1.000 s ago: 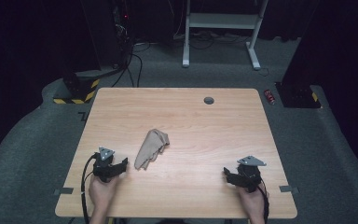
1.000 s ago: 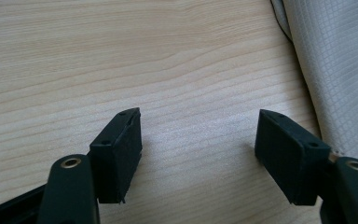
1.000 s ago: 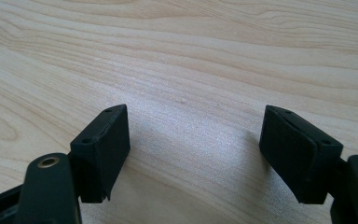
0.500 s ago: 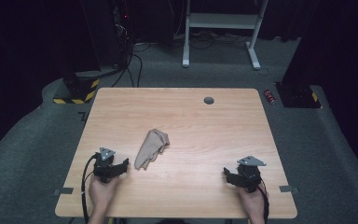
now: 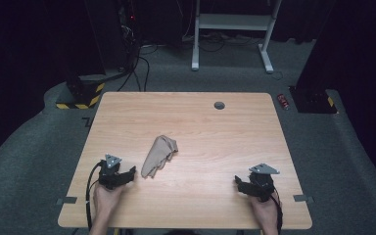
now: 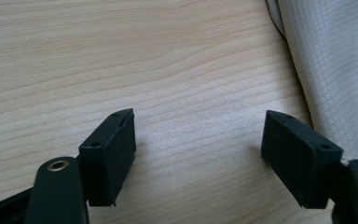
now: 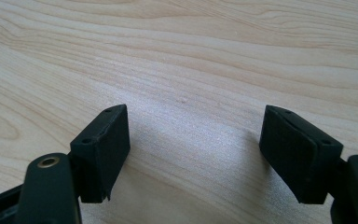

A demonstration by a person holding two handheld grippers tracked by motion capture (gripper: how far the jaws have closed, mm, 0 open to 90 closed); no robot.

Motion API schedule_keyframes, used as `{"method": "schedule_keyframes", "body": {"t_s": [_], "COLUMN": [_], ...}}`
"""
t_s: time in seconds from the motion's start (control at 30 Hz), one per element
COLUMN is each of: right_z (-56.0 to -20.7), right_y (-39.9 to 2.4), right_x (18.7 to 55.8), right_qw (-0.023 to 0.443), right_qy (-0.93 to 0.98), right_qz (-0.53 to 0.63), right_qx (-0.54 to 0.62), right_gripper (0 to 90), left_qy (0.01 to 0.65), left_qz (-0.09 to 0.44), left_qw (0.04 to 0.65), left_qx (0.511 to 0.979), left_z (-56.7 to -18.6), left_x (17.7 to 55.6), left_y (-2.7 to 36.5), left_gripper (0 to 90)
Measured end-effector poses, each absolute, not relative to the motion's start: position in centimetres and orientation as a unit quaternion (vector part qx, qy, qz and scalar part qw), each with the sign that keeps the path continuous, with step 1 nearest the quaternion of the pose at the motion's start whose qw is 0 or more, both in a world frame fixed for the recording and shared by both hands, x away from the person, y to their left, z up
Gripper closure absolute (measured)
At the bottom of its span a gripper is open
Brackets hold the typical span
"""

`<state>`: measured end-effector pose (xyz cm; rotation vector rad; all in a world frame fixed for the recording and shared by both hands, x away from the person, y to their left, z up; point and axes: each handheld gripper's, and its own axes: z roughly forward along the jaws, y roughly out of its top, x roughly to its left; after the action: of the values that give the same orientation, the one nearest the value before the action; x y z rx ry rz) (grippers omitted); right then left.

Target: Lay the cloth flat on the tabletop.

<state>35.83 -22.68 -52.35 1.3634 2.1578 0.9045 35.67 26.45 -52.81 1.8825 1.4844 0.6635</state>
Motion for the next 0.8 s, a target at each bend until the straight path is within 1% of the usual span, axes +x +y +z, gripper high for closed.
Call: {"method": "schedule_keyframes", "body": {"t_s": [0.13, 0.5, 0.7, 0.8], "right_z": [-52.3, -52.3, -52.3, -52.3], "right_y": [-22.7, -22.7, -22.7, -22.7], "right_x": [35.8, 35.8, 35.8, 35.8], "right_qw": [0.215, 0.215, 0.215, 0.215], "right_qy": [0.778, 0.778, 0.778, 0.778], "right_qz": [0.326, 0.326, 0.326, 0.326], "right_qx": [0.492, 0.493, 0.493, 0.492], "right_gripper": [24.0, 24.0, 24.1, 24.1], "left_qy": [0.569, 0.555, 0.551, 0.553], "left_qz": [0.235, 0.229, 0.214, 0.191], "left_qw": [0.325, 0.339, 0.363, 0.391], "left_qx": [0.718, 0.724, 0.720, 0.711], "left_z": [-52.6, -51.3, -51.0, -51.0], "left_x": [35.8, 36.1, 36.0, 36.2], "left_y": [26.5, 25.9, 25.6, 25.1], "left_gripper": [24.5, 24.0, 23.3, 23.0]}}
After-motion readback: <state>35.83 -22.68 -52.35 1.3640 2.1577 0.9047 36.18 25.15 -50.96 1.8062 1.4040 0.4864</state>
